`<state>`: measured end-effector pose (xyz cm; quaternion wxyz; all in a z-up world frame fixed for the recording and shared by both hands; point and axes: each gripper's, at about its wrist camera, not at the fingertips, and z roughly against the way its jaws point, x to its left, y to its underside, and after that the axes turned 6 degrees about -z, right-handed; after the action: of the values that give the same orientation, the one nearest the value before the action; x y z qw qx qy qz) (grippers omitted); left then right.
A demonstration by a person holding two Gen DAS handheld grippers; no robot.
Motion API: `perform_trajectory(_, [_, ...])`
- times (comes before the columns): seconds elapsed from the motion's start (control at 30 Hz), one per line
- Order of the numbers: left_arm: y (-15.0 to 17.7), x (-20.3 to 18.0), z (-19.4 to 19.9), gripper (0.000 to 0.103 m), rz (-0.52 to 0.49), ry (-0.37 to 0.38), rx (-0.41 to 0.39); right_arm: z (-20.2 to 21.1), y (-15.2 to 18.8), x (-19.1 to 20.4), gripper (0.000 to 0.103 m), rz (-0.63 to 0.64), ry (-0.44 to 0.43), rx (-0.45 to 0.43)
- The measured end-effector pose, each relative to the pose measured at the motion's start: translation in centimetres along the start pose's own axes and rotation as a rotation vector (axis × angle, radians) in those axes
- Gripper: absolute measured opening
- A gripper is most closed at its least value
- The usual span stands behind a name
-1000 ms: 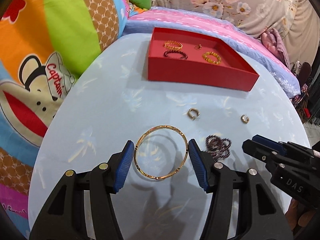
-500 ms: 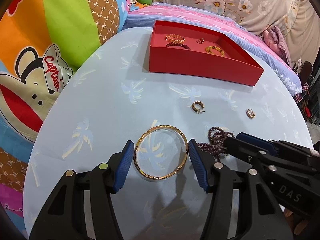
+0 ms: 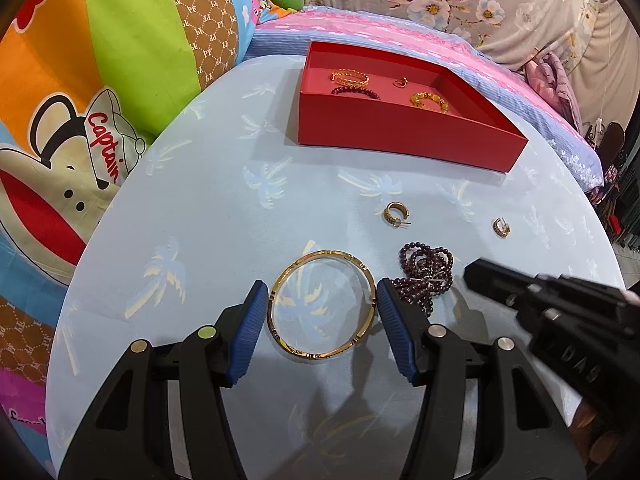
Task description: Organize jewelry
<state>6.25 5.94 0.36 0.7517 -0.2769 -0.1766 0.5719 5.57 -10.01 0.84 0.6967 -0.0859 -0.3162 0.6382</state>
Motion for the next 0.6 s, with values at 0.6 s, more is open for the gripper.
perform_trajectory(0.6, [0.5, 1.6, 0.5, 0.054, 0.022, -0.045, 0.008, -1.9, -0.3, 2.8, 0.034, -0.071, -0.008, 0.036])
